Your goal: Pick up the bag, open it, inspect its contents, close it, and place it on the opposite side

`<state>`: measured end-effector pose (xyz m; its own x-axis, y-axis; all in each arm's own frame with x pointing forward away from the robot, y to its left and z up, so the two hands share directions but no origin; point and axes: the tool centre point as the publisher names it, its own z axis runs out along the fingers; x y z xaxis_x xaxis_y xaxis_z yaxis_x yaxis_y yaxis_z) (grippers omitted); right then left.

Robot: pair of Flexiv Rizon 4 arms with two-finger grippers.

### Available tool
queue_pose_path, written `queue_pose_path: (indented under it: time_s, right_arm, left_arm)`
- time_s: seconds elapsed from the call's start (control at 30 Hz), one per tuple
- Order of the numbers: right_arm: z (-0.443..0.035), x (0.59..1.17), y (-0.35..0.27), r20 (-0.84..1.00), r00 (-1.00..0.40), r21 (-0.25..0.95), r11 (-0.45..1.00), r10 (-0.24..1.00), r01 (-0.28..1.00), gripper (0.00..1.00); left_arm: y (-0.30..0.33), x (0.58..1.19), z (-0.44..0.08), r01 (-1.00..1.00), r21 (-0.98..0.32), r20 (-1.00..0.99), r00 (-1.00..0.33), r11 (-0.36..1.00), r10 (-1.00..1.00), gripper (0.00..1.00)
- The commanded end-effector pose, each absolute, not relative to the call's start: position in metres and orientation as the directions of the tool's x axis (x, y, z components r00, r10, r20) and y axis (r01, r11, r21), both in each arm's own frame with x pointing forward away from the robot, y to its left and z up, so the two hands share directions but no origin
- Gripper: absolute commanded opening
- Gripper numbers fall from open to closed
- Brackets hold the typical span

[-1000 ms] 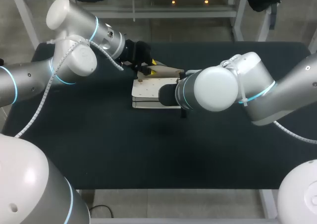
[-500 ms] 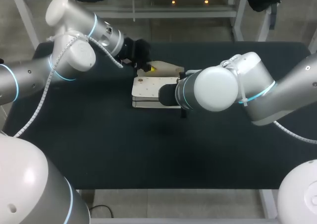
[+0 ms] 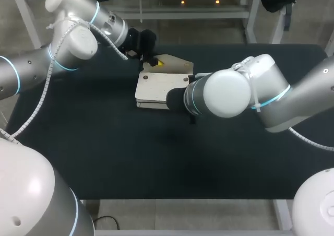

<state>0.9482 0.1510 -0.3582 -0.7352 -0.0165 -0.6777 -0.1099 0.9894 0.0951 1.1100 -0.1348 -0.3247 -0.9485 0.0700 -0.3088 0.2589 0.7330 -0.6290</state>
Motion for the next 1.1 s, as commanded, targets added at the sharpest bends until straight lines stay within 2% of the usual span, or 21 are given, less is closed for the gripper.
queue_pose_path:
  time_s: [0.03,0.33,0.37,0.4,0.43,0.5,0.53,1.1]
  right_arm:
    - [-0.340,0.931,0.142,-0.699,-0.715,0.122,0.984,-0.007,-0.129,1.00]
    - [-0.307,0.925,0.143,-0.730,-0.683,0.087,0.985,-0.037,-0.146,1.00]
    - [-0.305,0.925,0.144,-0.734,-0.678,0.077,0.986,-0.046,-0.150,0.93]
    - [-0.303,0.926,0.145,-0.735,-0.676,0.067,0.987,-0.052,-0.149,0.77]
    - [-0.301,0.928,0.145,-0.733,-0.678,0.058,0.988,-0.053,-0.141,0.50]
    - [-0.298,0.930,0.147,-0.734,-0.677,0.051,0.989,-0.056,-0.137,0.20]
    - [-0.297,0.931,0.148,-0.731,-0.680,0.045,0.991,-0.055,-0.129,0.00]
    - [-0.285,0.937,0.148,-0.720,-0.694,0.071,0.994,-0.010,-0.089,0.00]
  left_arm:
    - [-0.132,1.108,-0.309,0.263,-0.634,-0.315,-0.947,0.727,0.068,0.00]
    - [-0.127,1.098,-0.277,0.296,-0.618,-0.367,-0.928,0.729,0.066,0.00]
    - [-0.126,1.096,-0.274,0.298,-0.616,-0.370,-0.927,0.730,0.065,0.00]
    - [-0.126,1.095,-0.271,0.298,-0.615,-0.373,-0.926,0.730,0.064,0.00]
    - [-0.125,1.093,-0.268,0.300,-0.614,-0.377,-0.924,0.730,0.063,0.00]
    - [-0.124,1.090,-0.263,0.302,-0.614,-0.380,-0.923,0.729,0.063,0.00]
    - [-0.124,1.088,-0.261,0.306,-0.611,-0.389,-0.919,0.730,0.060,0.00]
    - [-0.119,1.072,-0.245,0.293,-0.604,-0.396,-0.917,0.741,0.040,0.00]
